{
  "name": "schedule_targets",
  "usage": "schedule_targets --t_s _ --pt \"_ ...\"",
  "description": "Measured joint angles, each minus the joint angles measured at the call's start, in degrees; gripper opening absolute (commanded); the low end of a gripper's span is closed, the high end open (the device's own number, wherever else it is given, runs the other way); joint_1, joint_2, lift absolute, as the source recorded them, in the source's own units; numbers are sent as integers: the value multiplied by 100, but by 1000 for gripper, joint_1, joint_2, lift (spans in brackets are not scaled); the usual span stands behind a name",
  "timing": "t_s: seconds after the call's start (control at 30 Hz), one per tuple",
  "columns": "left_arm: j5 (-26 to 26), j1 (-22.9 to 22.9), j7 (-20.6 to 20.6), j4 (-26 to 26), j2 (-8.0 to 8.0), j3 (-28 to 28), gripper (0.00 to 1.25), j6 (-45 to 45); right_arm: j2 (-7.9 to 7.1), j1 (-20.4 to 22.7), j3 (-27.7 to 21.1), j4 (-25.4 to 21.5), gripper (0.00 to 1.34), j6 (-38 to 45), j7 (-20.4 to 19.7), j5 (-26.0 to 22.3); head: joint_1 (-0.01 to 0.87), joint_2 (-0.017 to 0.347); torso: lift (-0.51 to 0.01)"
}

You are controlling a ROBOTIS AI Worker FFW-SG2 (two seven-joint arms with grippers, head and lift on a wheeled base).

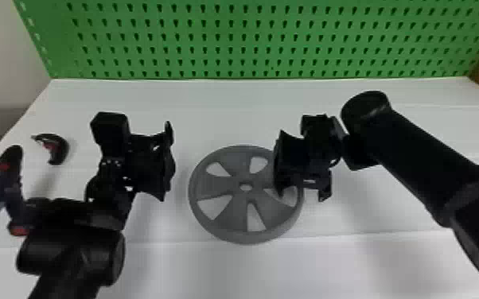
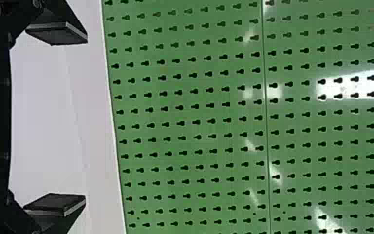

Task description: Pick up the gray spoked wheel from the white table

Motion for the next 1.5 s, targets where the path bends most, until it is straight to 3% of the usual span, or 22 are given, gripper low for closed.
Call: schedule_targets --t_s 0.83,1.0,1.43,1.5 --pt "-3 -12 0 9 0 1 1121 1 19 -53 150 177 1049 -113 185 -190 765 12 -91" --pt "-7 -13 -1 9 0 -1 1121 2 14 -64 154 175 779 -120 198 -184 765 12 -91" --pt "-16 -19 0 9 0 -15 1121 9 -3 -83 101 183 772 -119 211 -152 765 12 -91" --pt "-17 -21 0 9 0 -17 1120 9 -3 -87 97 183 661 -115 211 -152 765 12 -91"
